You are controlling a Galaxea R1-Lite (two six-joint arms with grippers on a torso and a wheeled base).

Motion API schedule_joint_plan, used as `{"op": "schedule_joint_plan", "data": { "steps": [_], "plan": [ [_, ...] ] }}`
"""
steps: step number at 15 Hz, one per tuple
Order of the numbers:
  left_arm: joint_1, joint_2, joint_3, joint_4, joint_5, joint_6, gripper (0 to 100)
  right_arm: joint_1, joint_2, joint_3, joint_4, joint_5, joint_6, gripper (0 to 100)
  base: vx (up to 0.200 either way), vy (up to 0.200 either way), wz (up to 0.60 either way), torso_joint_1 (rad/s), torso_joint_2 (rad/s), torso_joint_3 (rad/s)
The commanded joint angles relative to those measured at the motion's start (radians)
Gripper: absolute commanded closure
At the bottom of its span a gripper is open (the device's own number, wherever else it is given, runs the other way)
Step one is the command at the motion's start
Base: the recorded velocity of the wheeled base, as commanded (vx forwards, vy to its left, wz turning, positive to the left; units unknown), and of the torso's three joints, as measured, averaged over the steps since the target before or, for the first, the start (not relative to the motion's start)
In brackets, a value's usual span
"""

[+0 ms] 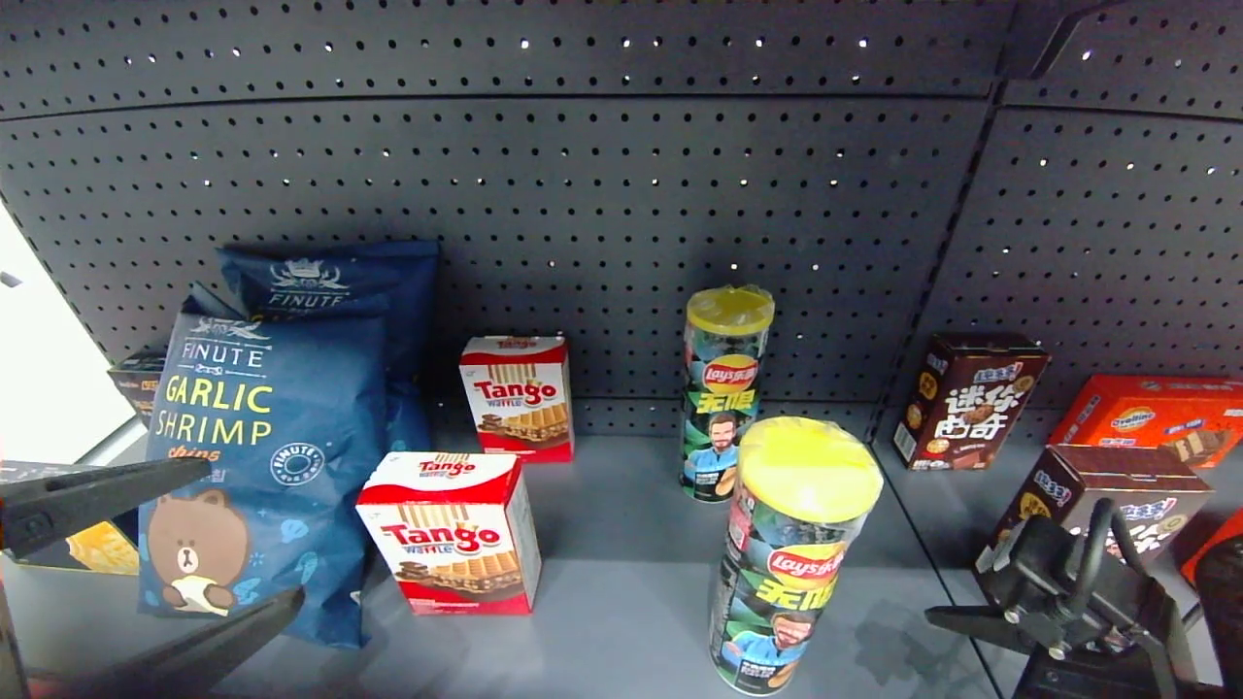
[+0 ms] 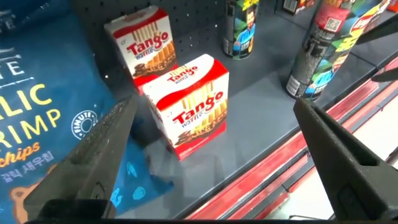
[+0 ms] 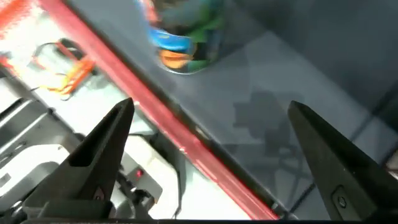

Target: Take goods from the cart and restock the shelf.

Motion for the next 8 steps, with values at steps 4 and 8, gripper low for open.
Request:
{"op": "schedule_joint_plan", "data": {
  "steps": [4, 8],
  "plan": [
    [0.001, 0.039, 0.0, -0.001, 0.0, 0.001, 0, -0.009, 0.099, -0.025, -0.008, -0.082, 0.092, 0, 0.0, 0.0, 0.0, 0.0, 0.0, 0.0],
    [0.001, 0.039, 0.004, -0.003, 0.0, -0.001, 0, -0.077, 0.16, -0.114, -0.002, -0.105, 0.092, 0, 0.0, 0.0, 0.0, 0.0, 0.0, 0.0]
  ]
}}
